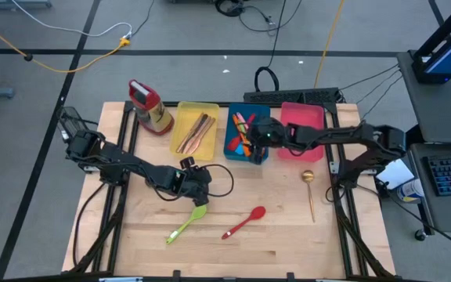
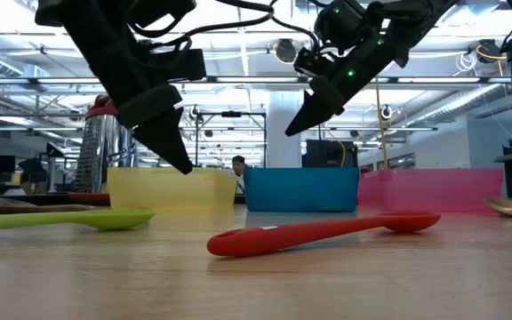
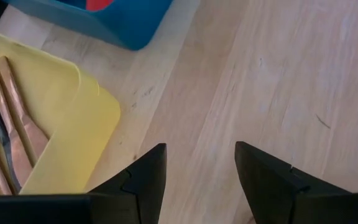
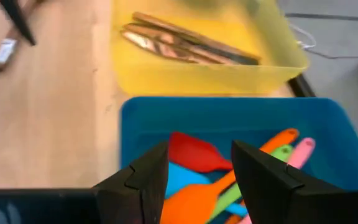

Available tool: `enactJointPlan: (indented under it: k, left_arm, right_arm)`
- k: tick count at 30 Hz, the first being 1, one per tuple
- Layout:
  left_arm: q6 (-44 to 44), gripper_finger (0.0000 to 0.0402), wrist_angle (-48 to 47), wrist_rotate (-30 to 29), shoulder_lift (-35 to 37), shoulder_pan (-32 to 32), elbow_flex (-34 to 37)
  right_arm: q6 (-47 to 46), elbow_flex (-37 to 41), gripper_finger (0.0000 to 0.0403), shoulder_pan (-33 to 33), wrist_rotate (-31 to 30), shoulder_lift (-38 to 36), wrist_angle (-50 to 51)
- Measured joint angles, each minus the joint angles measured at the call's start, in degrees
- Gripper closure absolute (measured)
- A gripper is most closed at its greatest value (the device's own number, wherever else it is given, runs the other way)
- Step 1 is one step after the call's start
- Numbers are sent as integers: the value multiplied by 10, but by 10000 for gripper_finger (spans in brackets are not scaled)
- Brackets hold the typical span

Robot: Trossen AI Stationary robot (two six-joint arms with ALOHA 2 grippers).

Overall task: Pick & Place Kitchen Items
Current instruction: Put the red serving spoon into the pink bin

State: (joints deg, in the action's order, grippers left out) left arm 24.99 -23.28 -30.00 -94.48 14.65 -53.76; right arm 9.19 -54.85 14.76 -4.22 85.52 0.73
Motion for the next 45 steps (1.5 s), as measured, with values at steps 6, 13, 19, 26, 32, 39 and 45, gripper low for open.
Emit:
enactJointPlan:
  k: [6, 13, 19, 26, 32, 39, 45]
  left_arm:
    - [36, 206, 0, 32, 0, 0, 0]
    - [52, 206, 0, 65, 0, 5, 0]
    - [55, 206, 0, 65, 0, 4, 0]
    - [53, 206, 13, 64, 0, 4, 0]
    - [29, 206, 37, 64, 0, 4, 0]
    - [-92, 206, 107, 64, 0, 4, 0]
    - [-156, 206, 119, 64, 0, 1, 0]
  right_arm:
    - [-6, 0, 236, -50, 0, 0, 40]
    - [4, 0, 236, -133, 55, 0, 81]
    - [39, 46, 232, -208, 130, 0, 21]
    - [28, 131, 209, -267, 151, 0, -140]
    - [2, 168, 191, -285, 179, 6, -211]
    - [-40, 167, 192, -288, 178, 69, -279]
    - [-42, 142, 192, -307, 178, 114, -270]
